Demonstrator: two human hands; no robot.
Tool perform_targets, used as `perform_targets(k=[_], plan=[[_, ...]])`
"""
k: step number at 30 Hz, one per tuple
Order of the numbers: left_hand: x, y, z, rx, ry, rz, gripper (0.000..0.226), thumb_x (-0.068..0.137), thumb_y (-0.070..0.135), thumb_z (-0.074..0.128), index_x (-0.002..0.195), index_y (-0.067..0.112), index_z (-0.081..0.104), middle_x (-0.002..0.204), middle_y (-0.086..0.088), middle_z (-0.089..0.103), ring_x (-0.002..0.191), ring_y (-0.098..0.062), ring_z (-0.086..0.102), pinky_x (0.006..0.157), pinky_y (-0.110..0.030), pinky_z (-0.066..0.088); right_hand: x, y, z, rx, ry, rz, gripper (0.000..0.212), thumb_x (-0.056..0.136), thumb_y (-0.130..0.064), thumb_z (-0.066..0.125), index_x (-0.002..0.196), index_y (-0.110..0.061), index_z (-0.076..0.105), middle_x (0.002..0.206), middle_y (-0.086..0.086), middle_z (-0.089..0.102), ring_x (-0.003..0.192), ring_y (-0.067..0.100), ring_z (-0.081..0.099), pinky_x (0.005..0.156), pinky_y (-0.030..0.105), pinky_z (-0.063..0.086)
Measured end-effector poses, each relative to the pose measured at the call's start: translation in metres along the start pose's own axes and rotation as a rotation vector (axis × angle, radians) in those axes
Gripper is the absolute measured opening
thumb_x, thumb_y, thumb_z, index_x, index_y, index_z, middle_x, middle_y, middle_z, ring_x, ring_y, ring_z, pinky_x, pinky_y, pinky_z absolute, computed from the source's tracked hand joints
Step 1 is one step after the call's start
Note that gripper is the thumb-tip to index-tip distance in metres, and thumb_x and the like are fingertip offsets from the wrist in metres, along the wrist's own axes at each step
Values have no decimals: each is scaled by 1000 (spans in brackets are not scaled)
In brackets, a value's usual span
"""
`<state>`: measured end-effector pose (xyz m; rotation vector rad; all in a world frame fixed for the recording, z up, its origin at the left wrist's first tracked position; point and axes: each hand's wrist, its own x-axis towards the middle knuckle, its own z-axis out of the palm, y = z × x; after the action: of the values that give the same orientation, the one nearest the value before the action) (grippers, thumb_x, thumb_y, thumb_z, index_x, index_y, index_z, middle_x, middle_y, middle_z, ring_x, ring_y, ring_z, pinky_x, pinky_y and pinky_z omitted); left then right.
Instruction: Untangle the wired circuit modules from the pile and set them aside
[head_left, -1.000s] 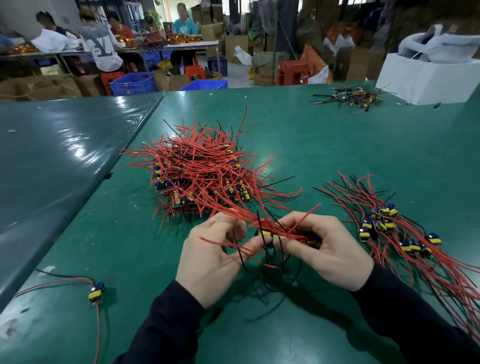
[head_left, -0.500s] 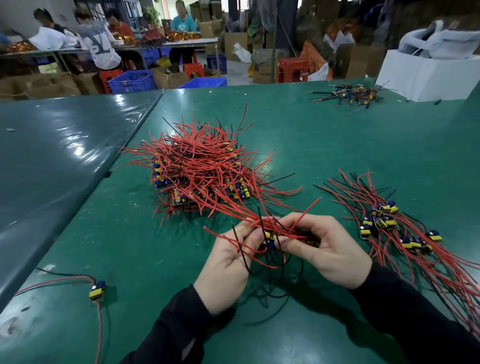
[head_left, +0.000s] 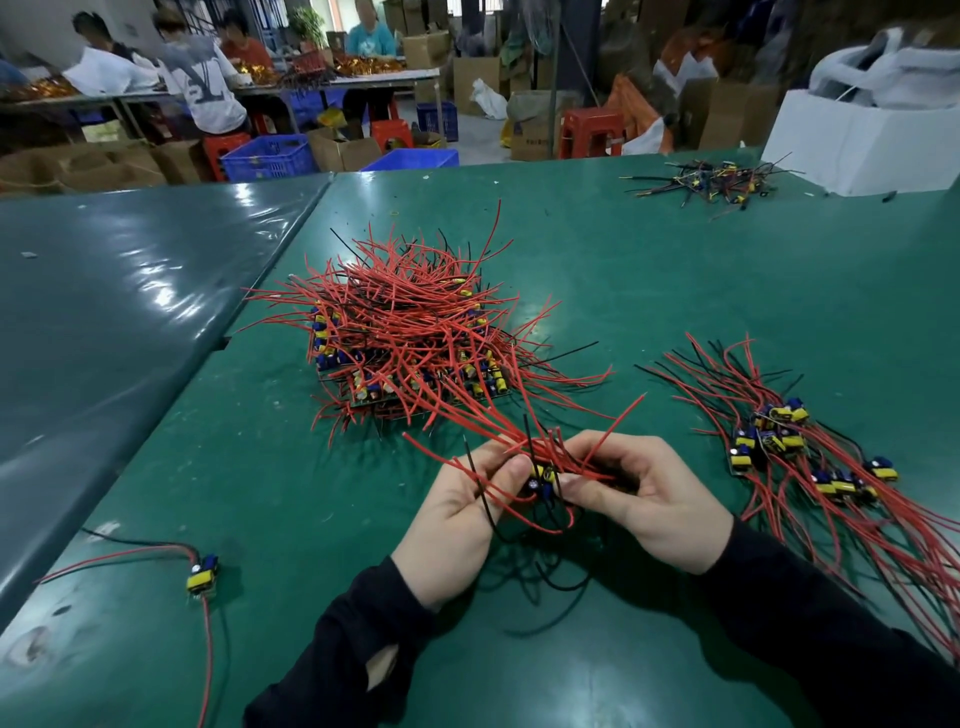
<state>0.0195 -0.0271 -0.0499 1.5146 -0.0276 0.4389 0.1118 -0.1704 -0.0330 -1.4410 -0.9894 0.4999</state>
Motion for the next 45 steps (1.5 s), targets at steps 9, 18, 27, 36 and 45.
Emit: perform_targets(k=[9, 18, 27, 36, 45], plan=[[1, -1, -4, 4, -35, -15, 23, 89, 10, 45, 99, 10, 65, 95, 12, 72, 95, -2, 64, 85, -15, 45, 1, 3, -2, 23, -13, 16, 6, 80, -23, 67, 79, -27, 71, 76, -13, 67, 74, -3, 56, 72, 13, 45], [1, -3, -6, 7, -35, -36, 21, 89, 11, 45, 95, 10, 65, 89, 13, 72, 87, 0, 64, 80, -14, 47, 2, 1, -2, 17, -32, 11, 20, 81, -15, 66, 80, -34, 72, 74, -17, 66, 71, -7, 55, 69, 10, 44], [1, -4, -6, -11, -43, -35, 21, 89, 11, 46, 93, 11, 66, 86, 14, 71, 85, 1, 64, 78, -14, 47, 2, 2, -4, 17, -35, 7, 19, 80, -15, 67, 80, -34, 72, 73, -18, 65, 69, -6, 55, 68, 10, 44], [8, 6, -9, 0, -50, -57, 30, 89, 7, 50, 116, 0, 61, 118, -6, 67, 109, -16, 62, 94, -28, 48, 4, 5, -9, -417, 125, -167, 15, 75, -16, 70, 88, -10, 68, 82, -22, 66, 77, -7, 56, 77, 23, 43], [9, 27, -22, -70, -123, -503, 40, 70, 45, 61, 80, 6, 66, 74, -11, 66, 63, -19, 60, 62, -27, 49, 1, 2, -21, -1126, 331, -747, 10, 84, -19, 67, 90, -17, 74, 102, -5, 71, 87, 10, 63, 87, 36, 34]])
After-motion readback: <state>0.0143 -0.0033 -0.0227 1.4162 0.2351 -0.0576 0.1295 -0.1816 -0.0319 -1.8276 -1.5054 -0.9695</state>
